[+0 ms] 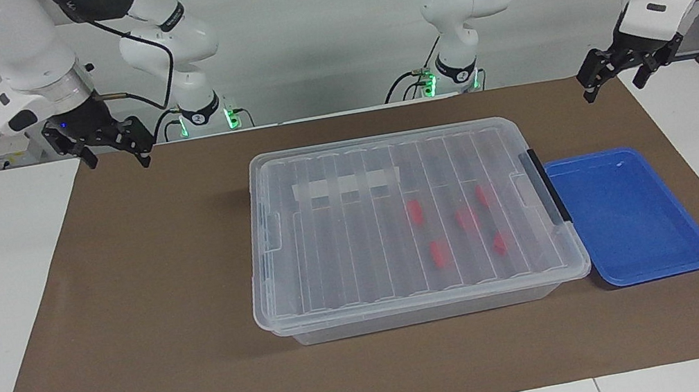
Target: Place red block in blue tray from box
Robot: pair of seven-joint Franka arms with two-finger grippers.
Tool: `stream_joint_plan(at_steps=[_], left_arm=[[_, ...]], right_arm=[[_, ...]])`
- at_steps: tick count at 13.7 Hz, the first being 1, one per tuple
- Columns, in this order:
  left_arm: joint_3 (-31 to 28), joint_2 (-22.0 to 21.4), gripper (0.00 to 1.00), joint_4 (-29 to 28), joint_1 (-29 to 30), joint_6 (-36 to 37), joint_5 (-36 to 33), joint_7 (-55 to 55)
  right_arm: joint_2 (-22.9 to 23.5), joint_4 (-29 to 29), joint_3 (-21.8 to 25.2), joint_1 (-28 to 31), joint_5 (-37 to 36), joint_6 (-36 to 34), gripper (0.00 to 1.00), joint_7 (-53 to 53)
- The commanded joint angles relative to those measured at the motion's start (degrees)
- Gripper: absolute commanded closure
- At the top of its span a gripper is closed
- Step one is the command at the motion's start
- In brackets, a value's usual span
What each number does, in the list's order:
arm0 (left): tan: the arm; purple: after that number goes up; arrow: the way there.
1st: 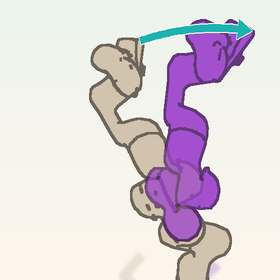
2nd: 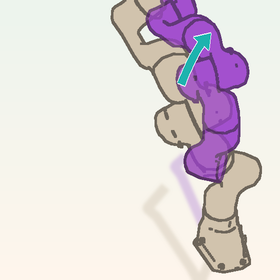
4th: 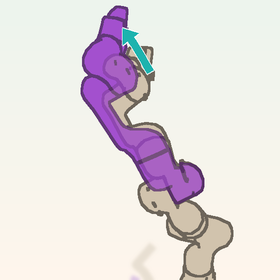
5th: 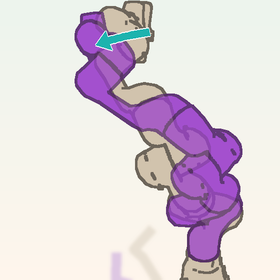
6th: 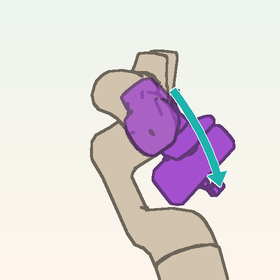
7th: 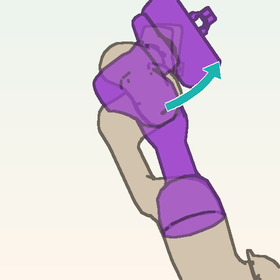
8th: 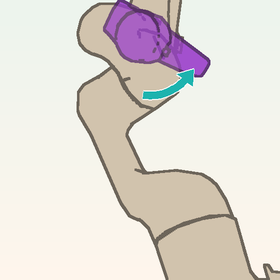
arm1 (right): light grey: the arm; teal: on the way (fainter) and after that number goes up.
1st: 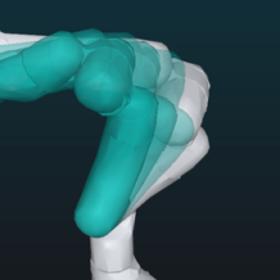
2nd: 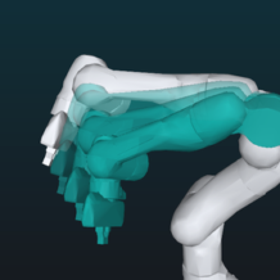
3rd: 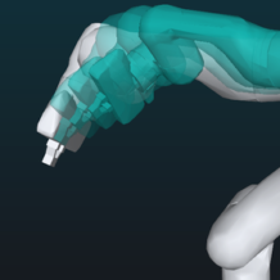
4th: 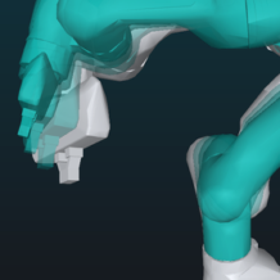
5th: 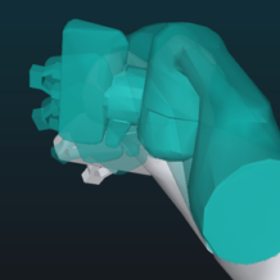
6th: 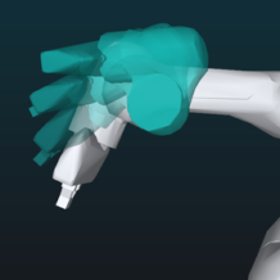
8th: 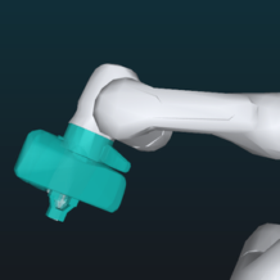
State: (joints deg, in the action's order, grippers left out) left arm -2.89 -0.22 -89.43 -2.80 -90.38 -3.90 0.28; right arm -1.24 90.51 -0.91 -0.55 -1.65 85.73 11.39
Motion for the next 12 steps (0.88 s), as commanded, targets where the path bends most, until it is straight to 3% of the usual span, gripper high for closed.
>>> stream_joint_plan(at_steps=[1,7,9,12], left_arm=[[-0.71,-1.45,0.00,-1.63,-0.46,-0.15,0.73,-0.19],[-0.71,-1.45,0.00,-1.63,-0.46,-0.15,0.73,-0.19],[-0.63,-1.45,0.00,-1.63,-0.46,-0.15,0.73,-0.19],[-0.72,-1.45,0.00,-1.63,-0.46,-0.15,0.73,-0.19]], right_arm=[[-1.75,2.12,-0.14,0.64,0.95,1.10,0.00,-0.49],[-2.27,3.60,-0.14,0.64,0.95,1.54,0.00,-0.49],[-4.55,9.56,-0.14,0.55,0.95,10.20,0.00,-0.23],[-5.00,11.96,-0.23,-0.15,0.95,12.17,0.00,-0.05]])
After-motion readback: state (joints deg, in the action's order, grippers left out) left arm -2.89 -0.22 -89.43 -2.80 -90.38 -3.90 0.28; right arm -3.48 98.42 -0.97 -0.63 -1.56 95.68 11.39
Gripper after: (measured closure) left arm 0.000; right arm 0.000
